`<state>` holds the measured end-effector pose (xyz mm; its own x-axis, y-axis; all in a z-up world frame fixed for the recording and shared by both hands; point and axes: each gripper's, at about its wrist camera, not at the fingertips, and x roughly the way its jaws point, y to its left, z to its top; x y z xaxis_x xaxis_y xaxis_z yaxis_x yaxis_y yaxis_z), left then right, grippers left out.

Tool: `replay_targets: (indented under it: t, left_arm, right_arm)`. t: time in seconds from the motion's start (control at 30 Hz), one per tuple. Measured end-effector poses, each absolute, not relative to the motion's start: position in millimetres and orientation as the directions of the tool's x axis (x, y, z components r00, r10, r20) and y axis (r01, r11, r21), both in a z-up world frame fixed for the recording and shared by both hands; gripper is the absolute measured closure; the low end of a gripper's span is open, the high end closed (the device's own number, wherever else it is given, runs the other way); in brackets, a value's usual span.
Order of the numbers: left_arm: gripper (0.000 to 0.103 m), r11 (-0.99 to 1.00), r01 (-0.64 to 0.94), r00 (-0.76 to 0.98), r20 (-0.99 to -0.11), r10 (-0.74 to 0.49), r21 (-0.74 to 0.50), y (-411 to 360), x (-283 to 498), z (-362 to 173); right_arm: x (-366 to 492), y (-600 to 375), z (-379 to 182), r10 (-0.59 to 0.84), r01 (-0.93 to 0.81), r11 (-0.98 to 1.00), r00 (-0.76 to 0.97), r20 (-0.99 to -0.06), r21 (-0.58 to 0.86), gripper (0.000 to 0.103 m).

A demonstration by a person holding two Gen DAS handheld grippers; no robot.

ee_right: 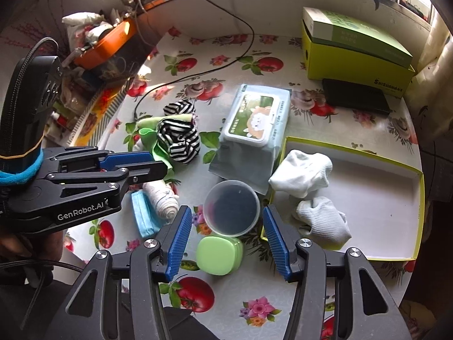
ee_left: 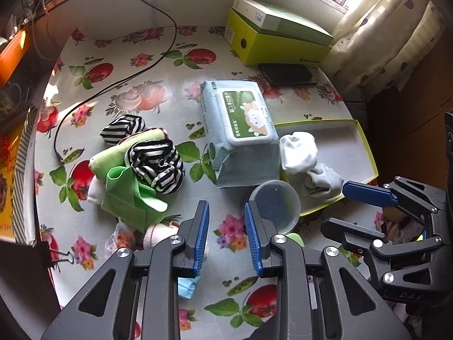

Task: Organize soft objects
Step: 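Move both grippers back over the soft-item pile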

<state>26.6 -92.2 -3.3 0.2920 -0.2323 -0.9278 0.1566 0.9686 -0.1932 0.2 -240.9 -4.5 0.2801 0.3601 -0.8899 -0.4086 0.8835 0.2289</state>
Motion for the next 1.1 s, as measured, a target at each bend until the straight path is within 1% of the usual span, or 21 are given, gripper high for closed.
replay_targets:
  t: [0.2, 0.37, 0.53, 1.1]
  left_arm:
    - [0.076, 0.976, 0.104, 0.3, -0.93, -0.212, -0.189, -71, 14, -9]
    - [0.076, 0.974, 0.045, 0.29, -0.931, -0.224, -0.221, -52, 6, -17]
    - [0.076, 0.976, 0.004, 0.281, -0.937, -0.209, -0.216, -39, -1, -23]
    - [0.076, 0.957, -0.141, 0.237, -0.947, -0.216, -0.254, 18, -21, -50]
  right_arm:
    - [-9, -220, -4, 0.359, -0.456, 0.863, 0.255, -0.898, 0.216, 0.051]
    - [-13, -207, -6, 0.356, -0.485, 0.849, 0.234, -0.904, 0.209, 0.05]
    - [-15, -197, -7, 0.359, -0.509, 0.835, 0.22, -0.907, 0.207, 0.05]
    - [-19, -175, -13, 0.364, -0.555, 0.804, 0.181, -0.914, 0.21, 0.048]
